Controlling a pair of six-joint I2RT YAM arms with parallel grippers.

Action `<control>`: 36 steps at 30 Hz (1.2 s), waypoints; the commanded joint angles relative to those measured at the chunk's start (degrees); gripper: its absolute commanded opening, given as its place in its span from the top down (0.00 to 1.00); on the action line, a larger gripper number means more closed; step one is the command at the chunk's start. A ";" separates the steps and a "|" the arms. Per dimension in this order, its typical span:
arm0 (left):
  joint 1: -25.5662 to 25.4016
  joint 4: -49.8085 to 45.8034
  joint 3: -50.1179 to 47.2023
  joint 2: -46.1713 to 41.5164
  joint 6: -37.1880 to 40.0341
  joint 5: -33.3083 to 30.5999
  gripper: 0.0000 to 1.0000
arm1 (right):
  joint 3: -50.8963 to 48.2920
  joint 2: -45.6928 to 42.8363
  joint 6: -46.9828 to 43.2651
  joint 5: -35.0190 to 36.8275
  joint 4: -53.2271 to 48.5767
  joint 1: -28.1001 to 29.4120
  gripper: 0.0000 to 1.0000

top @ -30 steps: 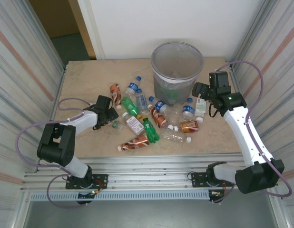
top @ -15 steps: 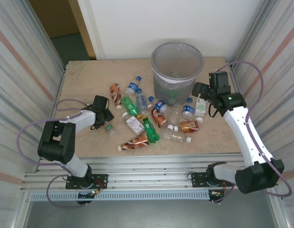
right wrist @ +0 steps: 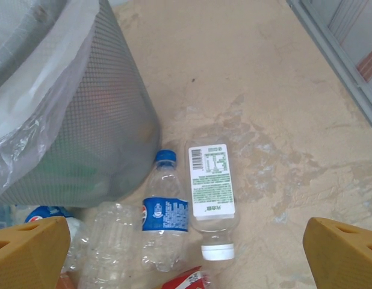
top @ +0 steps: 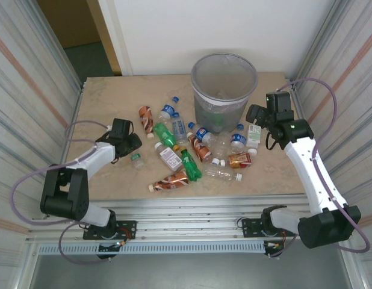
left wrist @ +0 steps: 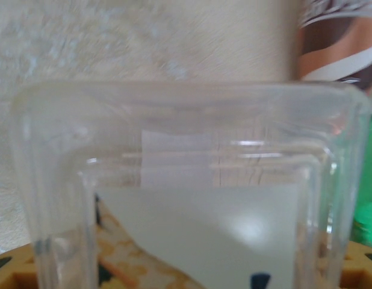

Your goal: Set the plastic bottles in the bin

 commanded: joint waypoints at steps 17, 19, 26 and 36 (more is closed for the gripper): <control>-13.35 7.12 38.51 6.04 12.40 14.39 0.42 | -6.67 -2.43 4.42 3.08 -0.87 -1.36 0.02; -14.67 7.46 44.05 9.39 13.04 15.71 0.42 | -7.60 -2.75 5.02 3.10 -0.52 -1.49 0.02; -17.44 9.72 61.78 22.32 13.77 19.83 0.43 | -10.67 -2.81 6.68 2.87 1.17 -2.06 0.02; -18.91 9.37 83.54 39.54 13.31 23.58 0.43 | -13.82 -1.08 8.18 1.46 3.64 -3.48 0.02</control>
